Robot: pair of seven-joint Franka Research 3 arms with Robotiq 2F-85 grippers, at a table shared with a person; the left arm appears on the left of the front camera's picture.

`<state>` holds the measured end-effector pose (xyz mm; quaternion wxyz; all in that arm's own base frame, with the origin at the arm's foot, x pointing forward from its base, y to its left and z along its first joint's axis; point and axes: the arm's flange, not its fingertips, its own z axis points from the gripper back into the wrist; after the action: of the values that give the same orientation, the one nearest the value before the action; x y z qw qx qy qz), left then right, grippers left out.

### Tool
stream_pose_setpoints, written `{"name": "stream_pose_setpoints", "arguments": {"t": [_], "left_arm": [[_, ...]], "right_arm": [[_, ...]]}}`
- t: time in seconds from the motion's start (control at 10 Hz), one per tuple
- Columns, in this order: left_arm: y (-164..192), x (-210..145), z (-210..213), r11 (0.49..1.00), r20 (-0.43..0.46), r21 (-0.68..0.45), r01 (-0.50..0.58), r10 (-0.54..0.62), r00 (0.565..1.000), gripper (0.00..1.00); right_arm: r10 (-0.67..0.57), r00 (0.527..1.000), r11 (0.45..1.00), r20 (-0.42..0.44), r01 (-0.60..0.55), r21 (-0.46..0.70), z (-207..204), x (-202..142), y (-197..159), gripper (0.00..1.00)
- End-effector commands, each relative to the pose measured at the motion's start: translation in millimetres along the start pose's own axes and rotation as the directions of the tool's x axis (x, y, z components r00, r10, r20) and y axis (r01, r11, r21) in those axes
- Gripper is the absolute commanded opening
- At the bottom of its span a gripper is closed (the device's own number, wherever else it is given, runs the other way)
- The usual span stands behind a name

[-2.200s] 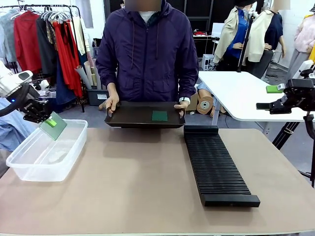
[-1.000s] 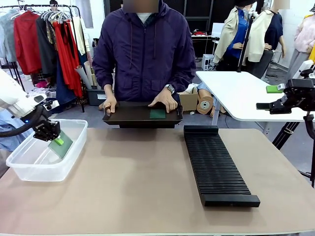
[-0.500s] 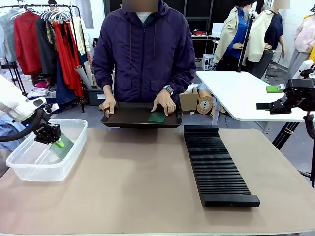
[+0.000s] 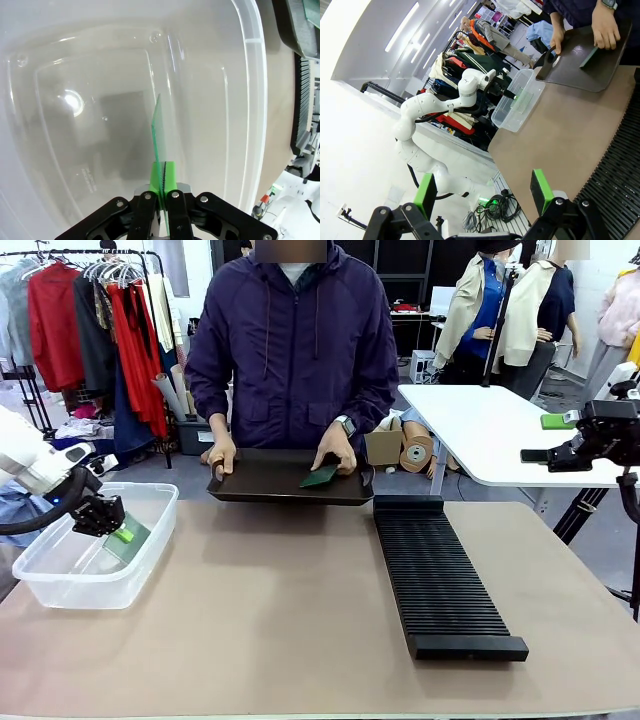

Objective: Sort PCBs into racks and boxes based on the side picked up.
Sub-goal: If the short side of the Blank PCB is picked up, insert it into the PCB Rack ; if the long side is picked up, place it in the Organizing box.

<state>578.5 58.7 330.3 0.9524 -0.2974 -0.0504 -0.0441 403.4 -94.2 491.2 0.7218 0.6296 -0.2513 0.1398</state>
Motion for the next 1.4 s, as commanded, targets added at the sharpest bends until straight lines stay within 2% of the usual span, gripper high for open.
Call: {"name": "stream_pose_setpoints", "arguments": {"t": [0.0, 0.3, 0.4, 0.9, 1.3], "left_arm": [[-0.9, 3.3, 3.1, 1.0, 0.027, -0.014, 0.012, -0.012, 1.0, 0.26], [-4.6, 3.6, 12.9, 1.0, 0.023, 0.015, 0.006, -0.006, 1.0, 0.86], [-7.2, 3.5, 16.9, 0.999, 0.024, 0.039, -0.001, 0.0, 1.0, 1.0], [-37.5, -0.5, 50.4, 0.972, 0.022, 0.236, -0.005, 0.0, 1.0, 1.0], [-51.7, -1.8, 60.4, 0.97, 0.031, 0.245, 0.007, -0.016, 0.999, 1.0]], "right_arm": [[0.007, 1.0, 1.0, 0.003, -0.007, 0.006, 0.1, 0.0, 1.7, 1.0], [0.007, 1.0, 1.0, 0.003, -0.007, 0.006, 0.1, 0.0, 1.7, 1.0], [0.007, 1.0, 1.0, 0.003, -0.007, 0.006, 0.1, 0.0, 1.7, 1.0], [0.007, 1.0, 1.0, 0.003, -0.007, 0.006, 0.1, 0.0, 1.7, 1.0], [0.007, 1.0, 1.0, 0.003, -0.007, 0.006, 0.1, 0.0, 1.7, 1.0]]}}
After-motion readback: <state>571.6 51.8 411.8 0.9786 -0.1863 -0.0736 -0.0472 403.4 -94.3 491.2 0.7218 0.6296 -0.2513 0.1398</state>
